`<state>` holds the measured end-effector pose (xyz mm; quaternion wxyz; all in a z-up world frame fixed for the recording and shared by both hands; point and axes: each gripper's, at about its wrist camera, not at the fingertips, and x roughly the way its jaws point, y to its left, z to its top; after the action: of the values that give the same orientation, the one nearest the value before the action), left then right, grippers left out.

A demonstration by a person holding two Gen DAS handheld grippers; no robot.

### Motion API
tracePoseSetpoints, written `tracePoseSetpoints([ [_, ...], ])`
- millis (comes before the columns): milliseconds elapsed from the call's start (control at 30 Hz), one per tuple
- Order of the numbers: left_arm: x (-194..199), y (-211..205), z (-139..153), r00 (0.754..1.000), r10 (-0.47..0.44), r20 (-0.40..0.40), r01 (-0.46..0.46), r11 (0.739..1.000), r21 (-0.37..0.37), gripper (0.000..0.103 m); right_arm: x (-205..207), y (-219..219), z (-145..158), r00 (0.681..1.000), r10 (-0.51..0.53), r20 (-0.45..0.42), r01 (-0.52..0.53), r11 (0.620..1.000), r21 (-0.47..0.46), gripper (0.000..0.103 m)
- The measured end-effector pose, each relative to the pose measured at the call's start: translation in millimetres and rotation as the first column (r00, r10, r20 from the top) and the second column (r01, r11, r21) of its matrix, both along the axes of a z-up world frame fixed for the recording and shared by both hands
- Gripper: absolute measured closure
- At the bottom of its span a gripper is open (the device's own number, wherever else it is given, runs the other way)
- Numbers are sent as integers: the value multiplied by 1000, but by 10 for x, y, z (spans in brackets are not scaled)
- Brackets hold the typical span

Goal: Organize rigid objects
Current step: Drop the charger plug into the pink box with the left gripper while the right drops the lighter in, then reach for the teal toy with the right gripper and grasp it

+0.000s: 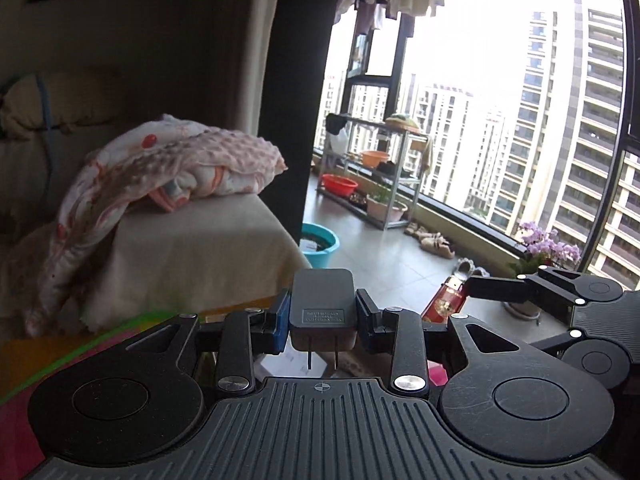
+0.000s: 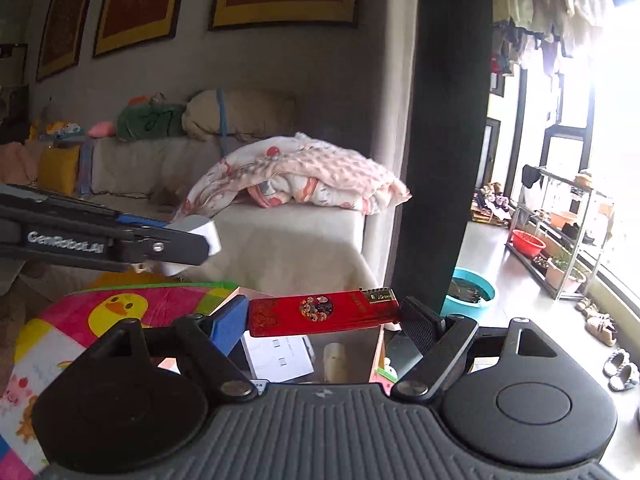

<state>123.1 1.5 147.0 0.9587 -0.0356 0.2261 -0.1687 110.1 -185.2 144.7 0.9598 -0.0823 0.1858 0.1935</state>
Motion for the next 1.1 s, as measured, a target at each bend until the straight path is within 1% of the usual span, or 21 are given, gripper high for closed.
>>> tracePoseSetpoints([
  [100,136,5,-131,1000,-6,-28,5,1000,-23,66,170,91,-184,999,8,-53,-8,1000,-4,20],
  [200,276,19,-238,998,-20,-62,16,998,-67,66,300,150,-351,996,-10,-92,8,1000,-20,20],
  [267,391,-1,-330,995,-11,-101,4,998,-62,65,374,170,-435,993,-11,-118,8,1000,-20,19],
  [333,419,24,-403,995,6,-97,-13,997,-70,65,399,174,-507,992,-20,-127,18,1000,-19,8],
  [400,351,88,-439,997,14,-74,-21,996,-88,65,361,153,-540,993,-52,-102,50,999,-20,6],
  [500,129,208,-455,998,52,-33,-55,995,-84,65,196,42,-564,995,-65,-81,65,998,-4,6],
  [567,-126,293,-473,997,71,-7,-72,995,-76,65,30,-35,-595,996,-54,-75,54,999,0,6],
  [667,-523,366,-593,997,72,-7,-73,996,-49,65,-263,-121,-690,997,-27,-79,26,999,-23,5],
  [733,-771,395,-717,997,70,-39,-72,997,-40,65,-452,-170,-799,994,-4,-108,0,999,-35,5],
  [767,-894,401,-796,996,66,-67,-69,997,-38,65,-519,-184,-861,991,2,-131,-7,999,-37,5],
  [833,-1074,405,-947,991,68,-113,-73,997,-39,65,-659,-199,-1013,980,24,-198,-33,999,-42,5],
  [900,-1236,385,-1105,984,94,-152,-99,995,-29,65,-758,-193,-1148,968,30,-251,-40,999,-35,5],
  [1000,-1411,350,-1243,978,101,-182,-107,994,-22,65,-893,-174,-1312,949,15,-315,-19,1000,-13,5],
  [1100,-1512,296,-1320,977,67,-201,-76,996,-36,65,-963,-142,-1390,931,29,-364,-26,1000,13,5],
])
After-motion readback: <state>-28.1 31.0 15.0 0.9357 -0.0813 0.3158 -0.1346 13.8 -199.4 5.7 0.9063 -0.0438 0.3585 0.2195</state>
